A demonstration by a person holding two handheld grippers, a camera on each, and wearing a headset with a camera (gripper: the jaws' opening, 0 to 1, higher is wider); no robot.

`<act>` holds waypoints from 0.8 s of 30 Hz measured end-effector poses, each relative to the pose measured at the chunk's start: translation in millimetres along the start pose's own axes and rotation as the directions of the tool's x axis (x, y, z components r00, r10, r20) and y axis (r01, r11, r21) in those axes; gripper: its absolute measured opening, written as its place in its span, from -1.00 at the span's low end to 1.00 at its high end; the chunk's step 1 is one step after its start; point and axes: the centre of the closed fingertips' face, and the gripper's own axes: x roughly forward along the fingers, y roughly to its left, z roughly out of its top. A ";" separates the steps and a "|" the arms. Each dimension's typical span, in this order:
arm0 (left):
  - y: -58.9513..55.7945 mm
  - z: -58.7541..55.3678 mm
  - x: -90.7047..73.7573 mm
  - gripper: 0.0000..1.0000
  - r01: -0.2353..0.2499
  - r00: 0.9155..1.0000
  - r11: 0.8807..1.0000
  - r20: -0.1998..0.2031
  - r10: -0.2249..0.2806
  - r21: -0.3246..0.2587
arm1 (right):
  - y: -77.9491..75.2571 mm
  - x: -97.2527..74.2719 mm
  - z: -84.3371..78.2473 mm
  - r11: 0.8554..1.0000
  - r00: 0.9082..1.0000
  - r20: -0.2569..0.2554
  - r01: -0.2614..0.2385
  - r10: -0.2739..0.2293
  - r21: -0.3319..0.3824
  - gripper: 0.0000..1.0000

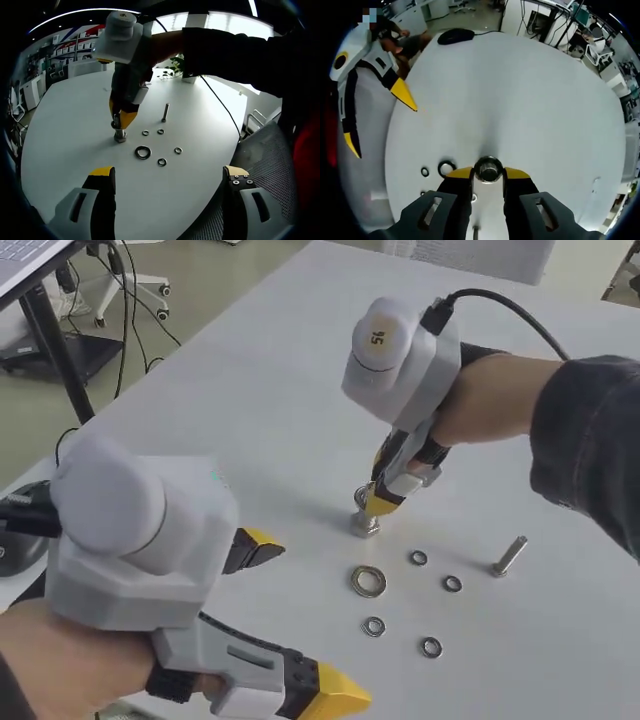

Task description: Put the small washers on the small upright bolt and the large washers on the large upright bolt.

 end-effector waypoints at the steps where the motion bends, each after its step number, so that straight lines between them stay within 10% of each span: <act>1: 0.4 0.2 0.0 0.76 0.000 1.000 1.000 0.001 0.000 -0.001 | 0.0 1.4 -0.9 1.000 1.000 -0.003 0.000 0.000 -0.001 -0.53; 24: 2.2 -0.3 1.3 0.76 -0.001 1.000 1.000 -0.002 0.001 -0.005 | 0.9 28.2 -9.5 1.000 1.000 -0.018 -0.009 0.009 0.009 -0.53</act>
